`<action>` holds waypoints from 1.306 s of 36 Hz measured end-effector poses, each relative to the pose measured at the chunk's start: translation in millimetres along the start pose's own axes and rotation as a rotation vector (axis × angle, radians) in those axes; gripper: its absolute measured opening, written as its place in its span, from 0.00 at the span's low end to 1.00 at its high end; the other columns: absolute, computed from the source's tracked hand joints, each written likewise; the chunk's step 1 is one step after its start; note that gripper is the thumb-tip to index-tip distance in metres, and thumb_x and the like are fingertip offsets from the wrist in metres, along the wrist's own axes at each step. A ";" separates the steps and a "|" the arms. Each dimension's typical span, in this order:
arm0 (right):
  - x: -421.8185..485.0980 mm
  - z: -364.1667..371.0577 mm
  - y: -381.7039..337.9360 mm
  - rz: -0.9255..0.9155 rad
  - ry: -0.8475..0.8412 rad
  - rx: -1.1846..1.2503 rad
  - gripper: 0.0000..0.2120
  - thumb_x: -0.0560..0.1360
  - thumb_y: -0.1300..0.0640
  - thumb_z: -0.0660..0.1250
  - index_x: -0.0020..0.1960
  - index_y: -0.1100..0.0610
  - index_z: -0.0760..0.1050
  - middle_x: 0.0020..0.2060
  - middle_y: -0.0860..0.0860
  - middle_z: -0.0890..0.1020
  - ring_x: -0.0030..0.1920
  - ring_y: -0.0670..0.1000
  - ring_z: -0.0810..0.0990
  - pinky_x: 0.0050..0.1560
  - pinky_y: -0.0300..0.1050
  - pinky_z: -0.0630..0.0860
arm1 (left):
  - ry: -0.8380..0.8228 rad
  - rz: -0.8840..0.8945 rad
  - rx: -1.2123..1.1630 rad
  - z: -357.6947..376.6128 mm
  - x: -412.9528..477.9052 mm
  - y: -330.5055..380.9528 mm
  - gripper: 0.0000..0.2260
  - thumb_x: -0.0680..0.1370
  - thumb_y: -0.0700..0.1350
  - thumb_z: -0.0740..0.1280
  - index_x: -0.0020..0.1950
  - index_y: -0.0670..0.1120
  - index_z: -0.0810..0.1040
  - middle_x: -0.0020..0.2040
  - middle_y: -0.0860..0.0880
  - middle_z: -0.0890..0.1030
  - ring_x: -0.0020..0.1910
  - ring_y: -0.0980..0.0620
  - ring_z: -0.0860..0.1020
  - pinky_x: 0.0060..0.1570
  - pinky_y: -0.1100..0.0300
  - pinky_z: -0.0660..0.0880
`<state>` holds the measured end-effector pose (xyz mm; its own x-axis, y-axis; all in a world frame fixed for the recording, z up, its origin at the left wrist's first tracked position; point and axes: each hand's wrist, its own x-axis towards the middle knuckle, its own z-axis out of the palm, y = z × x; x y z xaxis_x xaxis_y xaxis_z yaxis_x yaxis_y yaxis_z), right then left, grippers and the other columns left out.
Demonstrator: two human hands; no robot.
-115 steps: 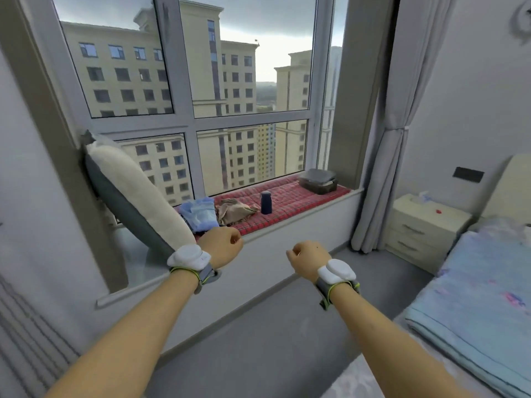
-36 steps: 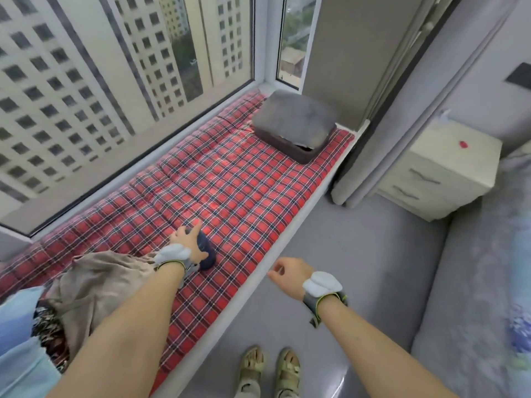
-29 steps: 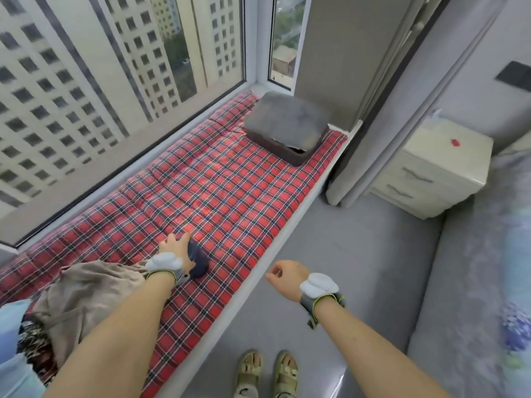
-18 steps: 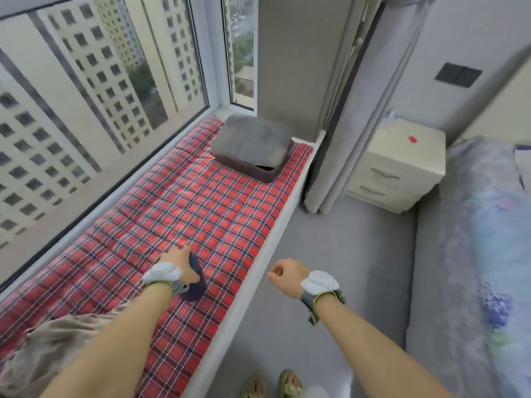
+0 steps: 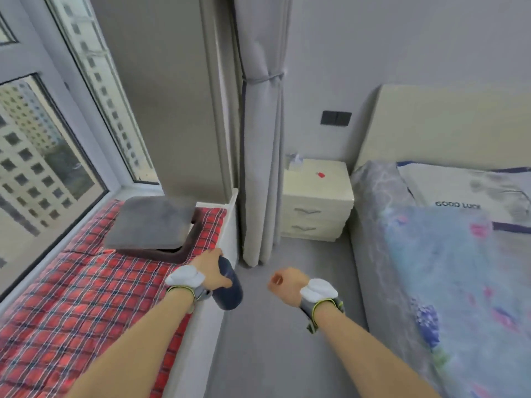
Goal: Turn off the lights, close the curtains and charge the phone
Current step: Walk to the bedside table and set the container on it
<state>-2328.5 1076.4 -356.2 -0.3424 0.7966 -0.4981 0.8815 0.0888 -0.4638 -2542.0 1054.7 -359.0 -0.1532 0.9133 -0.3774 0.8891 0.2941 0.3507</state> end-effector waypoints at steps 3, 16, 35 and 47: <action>11.5 -34.4 27.8 0.027 0.067 0.003 0.15 0.76 0.50 0.60 0.53 0.58 0.79 0.53 0.55 0.82 0.53 0.57 0.80 0.52 0.45 0.75 | -0.006 0.056 0.022 -3.7 28.2 42.7 0.28 0.63 0.53 0.72 0.58 0.44 0.69 0.54 0.47 0.77 0.49 0.47 0.77 0.46 0.56 0.76; 106.2 -196.4 129.1 0.108 0.077 -0.017 0.17 0.77 0.50 0.61 0.62 0.57 0.75 0.61 0.55 0.78 0.61 0.56 0.77 0.59 0.45 0.73 | -0.008 0.180 0.048 -29.4 180.0 220.2 0.25 0.66 0.49 0.73 0.58 0.41 0.70 0.53 0.46 0.76 0.50 0.48 0.76 0.46 0.58 0.73; 323.2 -339.8 201.5 0.224 0.046 0.089 0.20 0.75 0.50 0.64 0.64 0.55 0.71 0.61 0.53 0.76 0.50 0.50 0.71 0.60 0.44 0.72 | -0.125 0.295 0.145 -69.2 470.4 336.2 0.32 0.64 0.55 0.72 0.63 0.46 0.66 0.57 0.45 0.73 0.50 0.47 0.74 0.48 0.54 0.75; 478.8 -411.8 231.9 0.241 -0.071 0.072 0.19 0.74 0.50 0.64 0.64 0.54 0.71 0.63 0.52 0.76 0.55 0.51 0.76 0.59 0.43 0.72 | -0.189 0.226 0.184 -72.1 629.8 368.9 0.28 0.67 0.52 0.71 0.63 0.45 0.65 0.59 0.44 0.72 0.56 0.44 0.75 0.50 0.54 0.74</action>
<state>-2154.1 1724.6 -400.6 -0.1493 0.7456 -0.6495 0.9159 -0.1432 -0.3750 -2341.7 1758.7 -405.5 0.1239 0.8764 -0.4654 0.9570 0.0185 0.2896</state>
